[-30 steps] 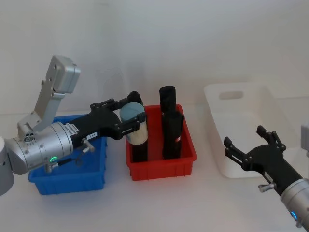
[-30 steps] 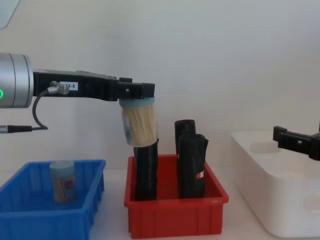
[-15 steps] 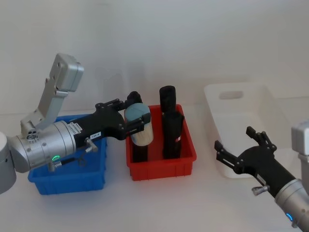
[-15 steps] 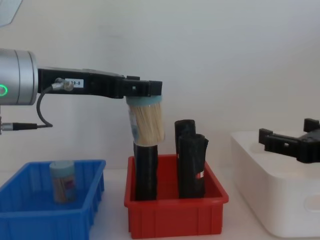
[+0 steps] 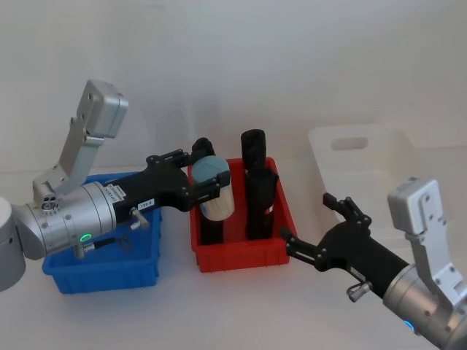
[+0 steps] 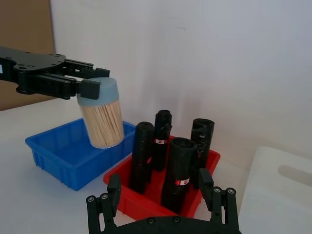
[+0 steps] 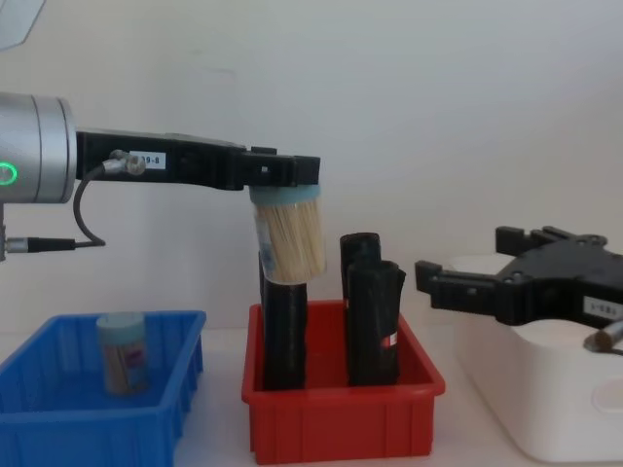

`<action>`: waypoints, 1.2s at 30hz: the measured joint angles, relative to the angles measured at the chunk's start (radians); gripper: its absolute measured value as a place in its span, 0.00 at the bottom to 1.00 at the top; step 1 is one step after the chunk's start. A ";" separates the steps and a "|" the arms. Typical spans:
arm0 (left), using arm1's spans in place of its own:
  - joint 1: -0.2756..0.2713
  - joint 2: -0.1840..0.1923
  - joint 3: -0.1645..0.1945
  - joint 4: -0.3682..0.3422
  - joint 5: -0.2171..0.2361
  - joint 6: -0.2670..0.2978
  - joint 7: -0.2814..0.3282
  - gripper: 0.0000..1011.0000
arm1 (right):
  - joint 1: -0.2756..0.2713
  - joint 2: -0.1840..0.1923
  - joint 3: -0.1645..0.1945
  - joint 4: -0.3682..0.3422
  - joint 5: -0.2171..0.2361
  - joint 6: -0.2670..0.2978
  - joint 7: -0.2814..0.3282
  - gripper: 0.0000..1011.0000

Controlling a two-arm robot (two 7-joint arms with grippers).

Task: Pick the cotton swabs from the blue box and place them into the white box.

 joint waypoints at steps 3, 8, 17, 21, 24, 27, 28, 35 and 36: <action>0.000 0.000 0.000 0.000 0.000 0.000 -0.001 0.65 | 0.025 -0.015 -0.012 0.012 -0.030 0.011 0.038 0.99; -0.001 -0.001 0.001 0.000 -0.001 0.001 -0.002 0.65 | 0.072 -0.045 -0.033 0.041 -0.085 0.029 0.096 0.99; -0.002 -0.001 0.001 0.000 -0.001 0.002 -0.003 0.65 | 0.142 -0.092 -0.057 0.093 -0.151 0.044 0.148 0.99; -0.002 -0.001 0.001 0.000 -0.001 0.002 -0.004 0.65 | 0.168 -0.109 -0.065 0.115 -0.171 0.045 0.162 0.99; -0.002 -0.001 0.001 0.000 -0.001 0.002 -0.004 0.65 | 0.187 -0.122 -0.071 0.133 -0.184 0.045 0.172 0.99; -0.002 -0.001 0.001 0.000 -0.001 0.002 -0.004 0.65 | 0.205 -0.134 -0.077 0.152 -0.196 0.043 0.183 0.99; -0.002 -0.001 0.001 0.000 -0.001 0.002 -0.004 0.65 | 0.210 -0.137 -0.078 0.157 -0.199 0.042 0.186 0.99; -0.002 -0.001 0.001 0.000 0.000 0.001 -0.004 0.65 | 0.251 -0.166 -0.091 0.206 -0.223 0.034 0.205 0.99; -0.002 -0.001 0.001 0.000 0.000 0.001 -0.004 0.65 | 0.255 -0.168 -0.093 0.213 -0.225 0.033 0.207 0.99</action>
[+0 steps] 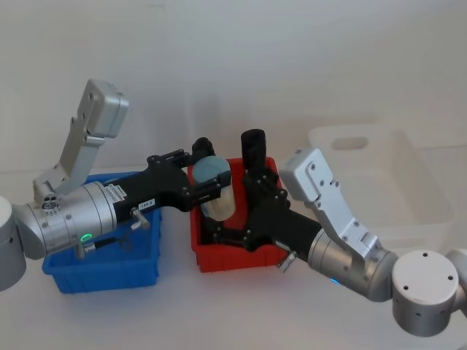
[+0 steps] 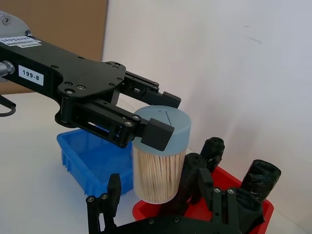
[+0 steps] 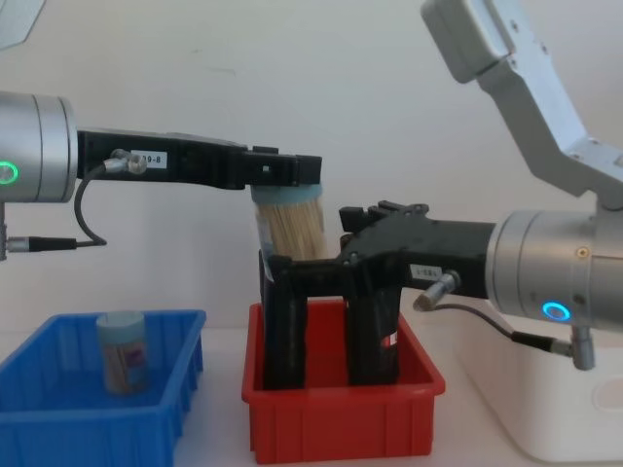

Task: Pick the cotton swabs from the blue box and place them into the white box.

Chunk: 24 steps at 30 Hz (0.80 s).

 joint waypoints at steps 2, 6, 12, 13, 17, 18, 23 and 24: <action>0.000 0.000 0.000 0.000 0.000 0.000 0.000 0.65 | 0.012 -0.008 -0.004 0.016 -0.006 -0.004 0.004 0.99; 0.000 0.000 0.000 0.000 0.000 0.000 0.000 0.65 | 0.032 -0.022 -0.009 0.045 -0.015 -0.011 0.009 0.99; 0.000 0.000 0.000 0.000 0.000 0.000 0.000 0.65 | 0.061 -0.040 -0.016 0.088 -0.021 -0.023 0.012 0.98; 0.000 0.000 0.000 0.000 0.000 0.000 0.000 0.65 | 0.066 -0.044 -0.017 0.097 -0.021 -0.026 0.013 0.95; 0.000 0.000 0.000 0.000 0.000 0.000 0.000 0.65 | 0.080 -0.052 -0.019 0.119 -0.019 -0.034 0.015 0.87; 0.000 0.000 0.000 0.000 0.000 0.000 0.000 0.65 | 0.082 -0.054 -0.020 0.123 -0.018 -0.035 0.016 0.85; 0.000 0.000 0.000 0.000 0.000 0.000 0.000 0.65 | 0.094 -0.061 -0.022 0.141 -0.010 -0.043 0.019 0.71; 0.000 0.000 0.000 0.000 0.000 0.000 0.000 0.65 | 0.095 -0.062 -0.022 0.143 -0.009 -0.044 0.019 0.67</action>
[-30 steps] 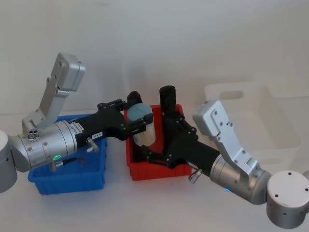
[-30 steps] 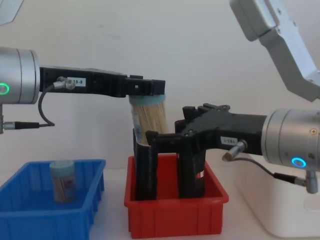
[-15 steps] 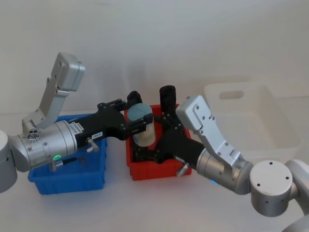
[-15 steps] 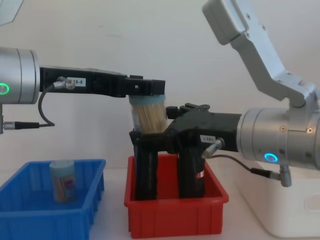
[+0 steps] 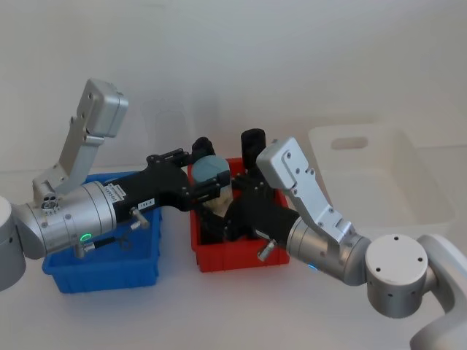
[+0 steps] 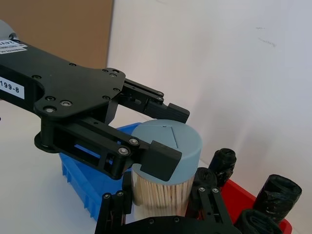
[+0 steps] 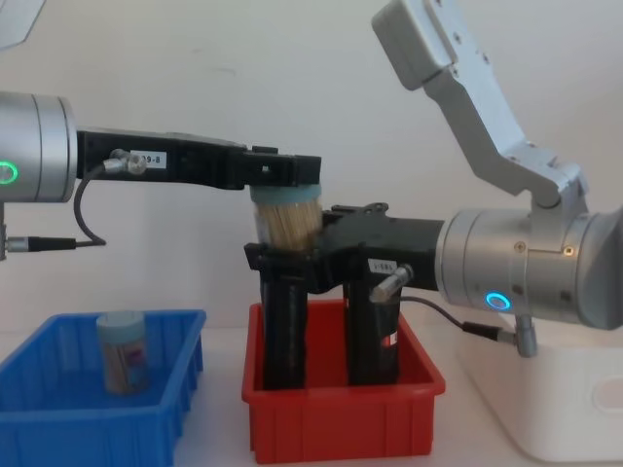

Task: Pick the cotton swabs from the blue box and place them into the white box.

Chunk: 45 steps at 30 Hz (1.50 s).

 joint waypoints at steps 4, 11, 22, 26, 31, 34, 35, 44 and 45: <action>0.000 0.000 0.000 0.000 0.000 0.000 0.001 0.65 | 0.007 -0.004 -0.001 0.012 0.005 -0.005 0.000 0.64; 0.000 -0.001 0.000 0.000 0.000 0.000 0.000 0.69 | 0.014 -0.007 -0.006 0.019 0.011 -0.011 0.000 0.64; 0.000 0.000 0.000 0.000 0.000 0.000 0.000 0.99 | 0.013 -0.005 -0.009 0.017 0.012 -0.014 -0.011 0.64; 0.000 0.000 0.000 0.000 0.000 0.000 0.000 0.99 | 0.010 -0.002 -0.009 0.012 0.012 -0.014 -0.019 0.64; 0.000 0.000 0.000 0.000 0.000 0.000 0.000 0.99 | 0.003 0.005 -0.008 0.002 0.012 -0.011 -0.034 0.64; 0.000 0.000 0.000 0.000 0.000 0.000 0.000 0.99 | -0.004 0.012 -0.004 -0.009 0.013 -0.009 -0.047 0.64; 0.000 0.000 0.000 0.000 0.000 0.000 0.000 0.99 | -0.010 0.018 -0.001 -0.017 0.017 -0.007 -0.056 0.64; 0.000 0.000 0.000 0.000 0.000 0.000 0.000 0.99 | -0.051 0.062 0.031 -0.072 0.064 -0.001 -0.112 0.64; 0.000 0.000 0.000 0.000 0.000 0.000 0.000 0.99 | -0.059 0.072 0.038 -0.083 0.076 0.000 -0.124 0.64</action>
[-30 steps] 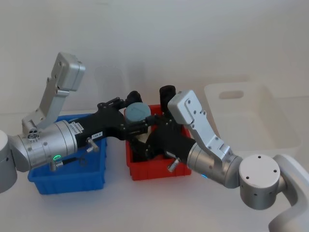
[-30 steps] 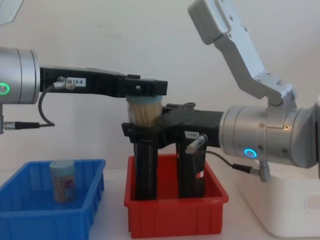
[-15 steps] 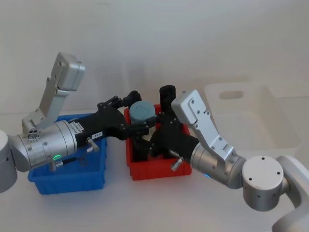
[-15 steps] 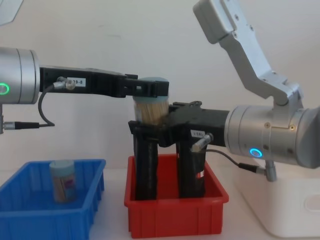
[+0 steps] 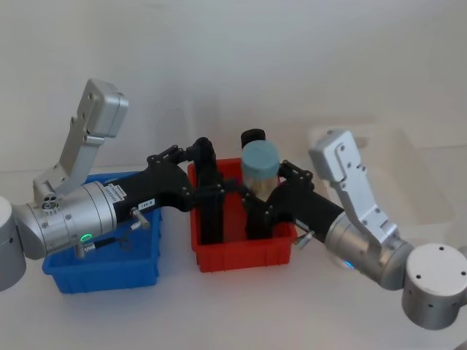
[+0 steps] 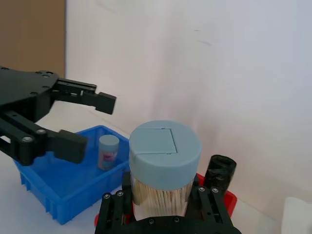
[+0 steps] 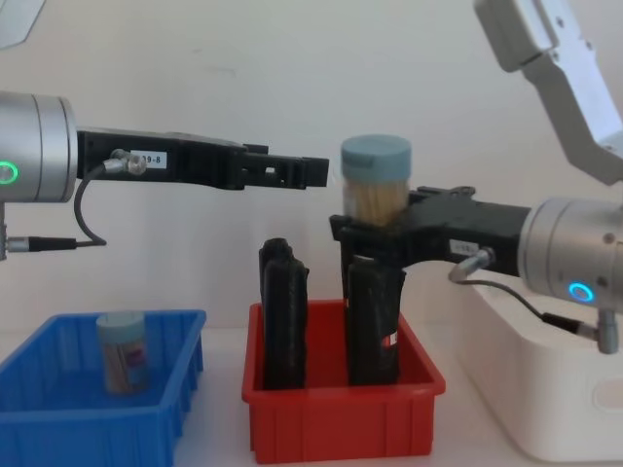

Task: Pick the cotton swabs from the blue box and place them into the white box.

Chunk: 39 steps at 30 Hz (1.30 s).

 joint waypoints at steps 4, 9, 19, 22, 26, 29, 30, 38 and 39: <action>0.000 0.000 0.000 0.000 0.000 0.000 0.000 0.99 | -0.022 0.026 0.022 -0.025 0.035 0.002 -0.034 0.64; 0.000 0.000 0.000 0.000 0.000 0.000 0.000 0.99 | -0.045 0.056 0.050 -0.046 0.079 0.004 -0.078 0.64; 0.000 0.000 0.000 0.000 0.000 0.000 0.000 0.99 | -0.068 0.104 0.107 -0.046 0.152 0.008 -0.170 0.64; 0.000 0.000 0.000 0.000 0.000 0.000 0.000 0.99 | -0.061 0.113 0.124 -0.021 0.172 0.014 -0.202 0.64; 0.000 0.000 0.000 0.000 0.000 0.000 0.000 0.99 | -0.043 0.118 0.139 0.022 0.185 0.021 -0.222 0.64; 0.000 0.000 0.000 0.000 0.000 0.000 0.000 0.99 | -0.032 0.118 0.144 0.044 0.189 0.025 -0.229 0.64; 0.000 0.000 0.000 0.000 0.000 0.000 0.000 0.99 | -0.021 0.118 0.148 0.065 0.191 0.029 -0.232 0.64; 0.000 0.000 0.000 0.000 0.000 0.000 0.000 0.99 | 0.032 0.109 0.153 0.163 0.185 0.051 -0.229 0.64; 0.000 0.000 0.000 0.000 0.000 0.000 0.000 0.99 | 0.038 0.108 0.153 0.173 0.183 0.053 -0.226 0.64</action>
